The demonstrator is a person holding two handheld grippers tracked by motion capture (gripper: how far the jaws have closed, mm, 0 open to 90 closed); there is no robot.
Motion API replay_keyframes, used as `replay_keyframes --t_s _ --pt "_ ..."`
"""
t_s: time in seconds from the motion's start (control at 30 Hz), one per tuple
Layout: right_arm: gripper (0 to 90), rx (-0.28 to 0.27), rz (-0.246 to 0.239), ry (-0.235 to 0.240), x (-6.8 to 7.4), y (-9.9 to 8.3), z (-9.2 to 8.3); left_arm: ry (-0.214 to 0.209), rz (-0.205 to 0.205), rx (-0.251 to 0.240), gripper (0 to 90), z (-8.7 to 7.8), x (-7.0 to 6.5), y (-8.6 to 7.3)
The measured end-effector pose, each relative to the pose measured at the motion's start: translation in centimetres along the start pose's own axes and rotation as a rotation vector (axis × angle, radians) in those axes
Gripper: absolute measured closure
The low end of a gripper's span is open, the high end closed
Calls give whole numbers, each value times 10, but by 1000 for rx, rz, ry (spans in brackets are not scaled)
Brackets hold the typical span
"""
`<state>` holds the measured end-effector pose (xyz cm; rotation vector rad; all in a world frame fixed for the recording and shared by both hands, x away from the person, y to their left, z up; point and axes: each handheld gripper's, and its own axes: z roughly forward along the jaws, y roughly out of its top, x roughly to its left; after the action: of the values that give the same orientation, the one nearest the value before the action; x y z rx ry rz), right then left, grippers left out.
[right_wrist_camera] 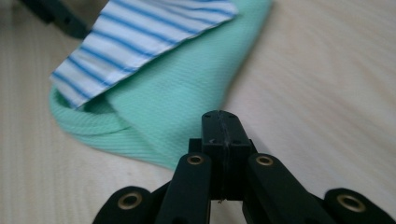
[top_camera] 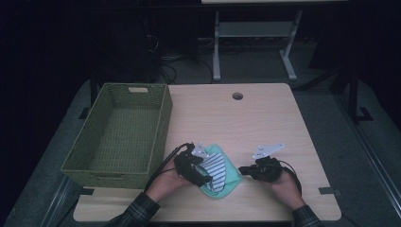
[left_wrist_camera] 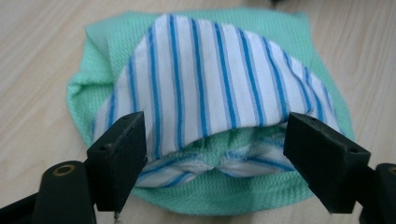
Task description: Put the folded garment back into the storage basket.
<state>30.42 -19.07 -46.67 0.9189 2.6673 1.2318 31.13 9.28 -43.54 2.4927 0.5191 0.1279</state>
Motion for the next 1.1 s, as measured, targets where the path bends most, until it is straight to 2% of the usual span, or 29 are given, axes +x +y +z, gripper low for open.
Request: replay_keyframes --t_s 0.13,0.23,0.27,0.3,0.4,0.5,0.53,0.57,0.6,0.63,0.7,0.87,0.97,1.1 --pt "815 -23 40 -44 -11 -4 -8 -12 8 34 195 6 0 -2" --pt "680 -40 51 -93 -20 -7 -12 -16 21 62 183 11 0 -4" --pt "636 -41 77 -104 -22 -8 -14 -18 24 67 182 12 0 -4" --pt "585 -53 74 -121 -26 -10 -16 -21 25 68 182 13 1 -5" --pt "456 -66 118 -171 -35 -13 -20 -26 30 78 178 14 1 -6" --pt "341 -80 119 -231 -45 -18 -23 -21 39 83 177 15 0 -6" --pt "341 -80 119 -231 -45 -18 -23 -21 39 83 177 15 0 -6" --pt "297 -79 130 -265 -49 -20 -25 -18 39 85 177 15 -1 -7" --pt "275 -77 136 -279 -51 -21 -25 -13 34 77 178 16 -2 -7" --pt "258 -73 151 -291 -52 -21 -26 -11 49 92 178 15 -2 -7" --pt "229 -73 153 -312 -55 -23 -27 6 64 102 182 16 -3 -7" --pt "173 -66 167 -350 -60 -25 -28 20 52 109 212 15 -4 -7" --pt "142 -56 171 -371 -61 -25 -25 19 33 114 269 14 -3 -6" --pt "132 -50 174 -382 -62 -26 -24 25 21 107 430 11 0 -6"
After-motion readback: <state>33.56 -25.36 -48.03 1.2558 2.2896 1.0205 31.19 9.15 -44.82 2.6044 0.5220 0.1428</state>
